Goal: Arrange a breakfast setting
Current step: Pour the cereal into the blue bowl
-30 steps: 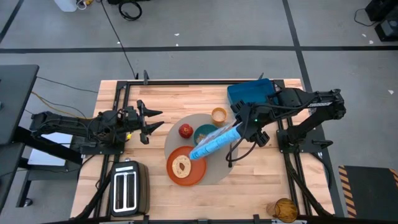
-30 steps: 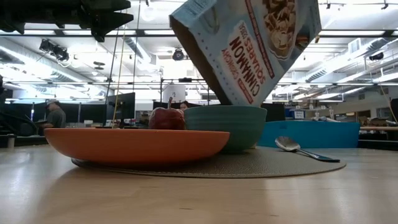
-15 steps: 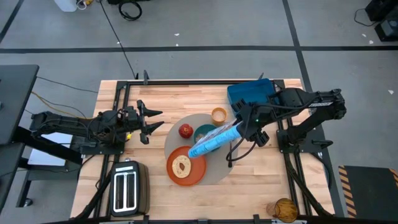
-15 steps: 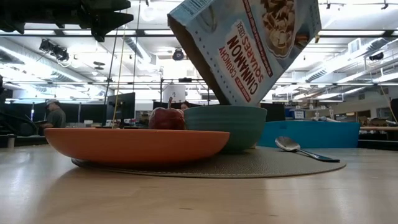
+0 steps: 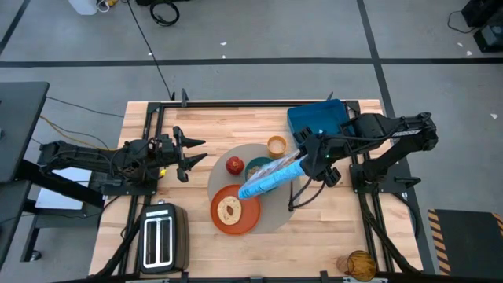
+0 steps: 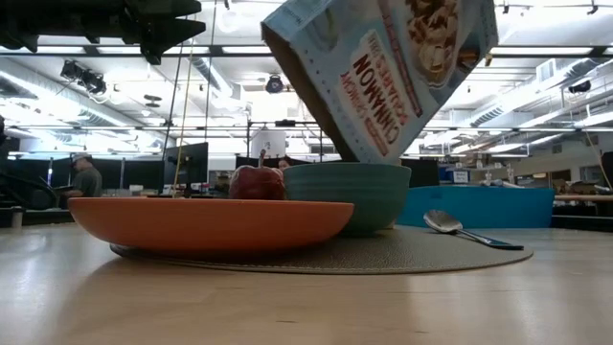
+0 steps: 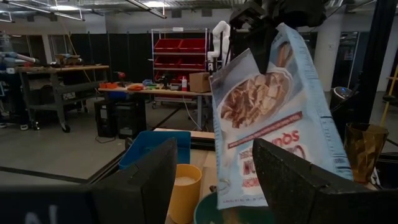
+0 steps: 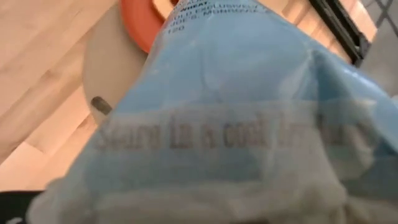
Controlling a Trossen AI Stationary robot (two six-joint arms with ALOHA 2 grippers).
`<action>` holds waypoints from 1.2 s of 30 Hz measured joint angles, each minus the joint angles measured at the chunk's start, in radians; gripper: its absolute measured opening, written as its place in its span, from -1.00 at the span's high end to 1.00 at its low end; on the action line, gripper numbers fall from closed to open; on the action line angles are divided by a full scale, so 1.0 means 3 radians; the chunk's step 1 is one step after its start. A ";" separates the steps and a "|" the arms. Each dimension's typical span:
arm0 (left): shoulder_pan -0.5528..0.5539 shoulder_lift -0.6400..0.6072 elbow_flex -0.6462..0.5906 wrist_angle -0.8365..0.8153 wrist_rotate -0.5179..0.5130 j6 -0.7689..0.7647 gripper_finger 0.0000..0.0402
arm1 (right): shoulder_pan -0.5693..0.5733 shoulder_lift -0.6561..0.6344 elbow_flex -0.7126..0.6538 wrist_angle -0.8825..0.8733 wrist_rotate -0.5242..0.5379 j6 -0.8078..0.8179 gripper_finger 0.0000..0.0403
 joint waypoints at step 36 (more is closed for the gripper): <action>-0.0001 0.0000 0.0000 0.0000 0.0000 0.0000 -0.08 | 0.0181 0.0001 0.0154 -0.0125 0.0128 0.0284 0.24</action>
